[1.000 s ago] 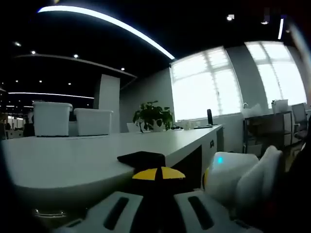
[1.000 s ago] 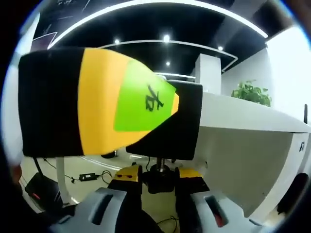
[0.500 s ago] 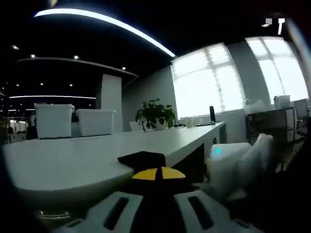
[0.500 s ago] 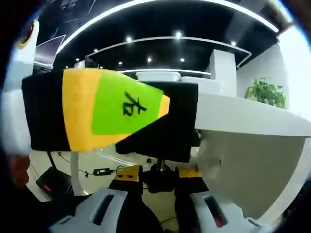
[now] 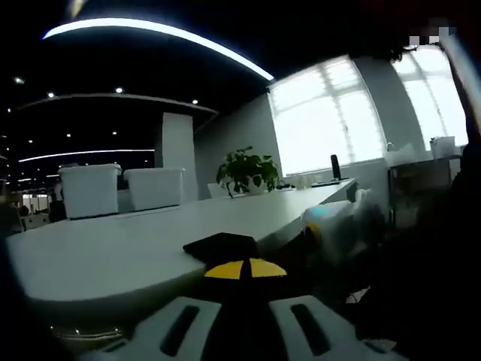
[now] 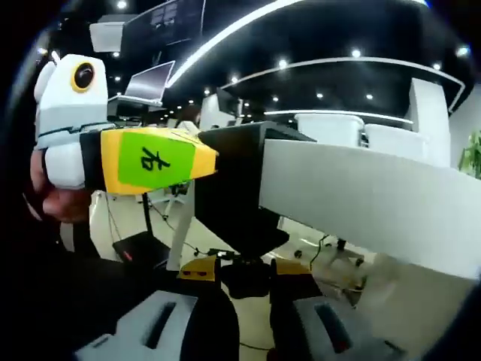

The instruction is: Clamp the fixed fixture on the desktop, loosen the retaining clip, secure it to the edge of the desk, and tighten the retaining clip.

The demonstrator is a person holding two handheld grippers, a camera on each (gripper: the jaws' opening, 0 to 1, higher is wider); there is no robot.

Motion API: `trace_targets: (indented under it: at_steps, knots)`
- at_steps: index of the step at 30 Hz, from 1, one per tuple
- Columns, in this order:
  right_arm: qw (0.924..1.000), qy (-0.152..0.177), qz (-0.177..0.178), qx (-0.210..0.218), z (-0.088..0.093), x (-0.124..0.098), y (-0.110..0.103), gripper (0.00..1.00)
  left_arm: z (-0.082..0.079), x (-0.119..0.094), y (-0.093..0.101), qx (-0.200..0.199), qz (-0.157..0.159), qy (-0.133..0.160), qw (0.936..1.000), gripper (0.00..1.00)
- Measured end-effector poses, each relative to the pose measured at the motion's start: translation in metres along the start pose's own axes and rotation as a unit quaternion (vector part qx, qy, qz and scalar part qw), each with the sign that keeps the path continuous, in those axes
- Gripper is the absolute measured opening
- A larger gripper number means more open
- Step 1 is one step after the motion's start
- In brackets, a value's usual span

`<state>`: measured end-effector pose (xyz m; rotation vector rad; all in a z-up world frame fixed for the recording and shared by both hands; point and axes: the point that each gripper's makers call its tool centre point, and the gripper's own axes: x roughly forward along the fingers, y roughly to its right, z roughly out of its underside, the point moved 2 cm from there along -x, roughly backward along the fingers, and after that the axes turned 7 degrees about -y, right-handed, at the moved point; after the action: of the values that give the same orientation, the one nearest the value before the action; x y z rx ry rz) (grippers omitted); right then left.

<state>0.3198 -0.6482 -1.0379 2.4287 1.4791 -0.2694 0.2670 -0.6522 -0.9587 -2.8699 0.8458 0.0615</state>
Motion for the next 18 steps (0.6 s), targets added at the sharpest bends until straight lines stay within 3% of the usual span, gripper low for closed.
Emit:
trace_targets:
  at_steps: [5, 12, 14, 16, 18]
  knots:
    - [0.9990, 0.005, -0.044, -0.009, 0.000, -0.001, -0.004, 0.22, 0.000, 0.001, 0.000, 0.005, -0.006, -0.007, 0.9999, 0.01]
    - [0.9983, 0.014, -0.053, -0.018, -0.003, 0.000, -0.007, 0.23, 0.001, 0.001, -0.001, 0.001, -0.008, -0.009, 0.9999, 0.01]
    - [0.9993, 0.006, -0.032, -0.019, -0.003, -0.001, -0.006, 0.25, 0.001, 0.001, 0.000, 0.003, -0.007, -0.010, 0.9999, 0.01]
    - [0.9992, 0.011, 0.016, -0.034, -0.006, -0.006, 0.000, 0.32, 0.001, 0.001, -0.001, -0.001, -0.004, -0.008, 1.0000, 0.01]
    - [0.9985, 0.015, 0.052, -0.011, -0.007, -0.014, 0.002, 0.34, 0.001, 0.000, 0.000, -0.002, -0.002, -0.005, 1.0000, 0.01]
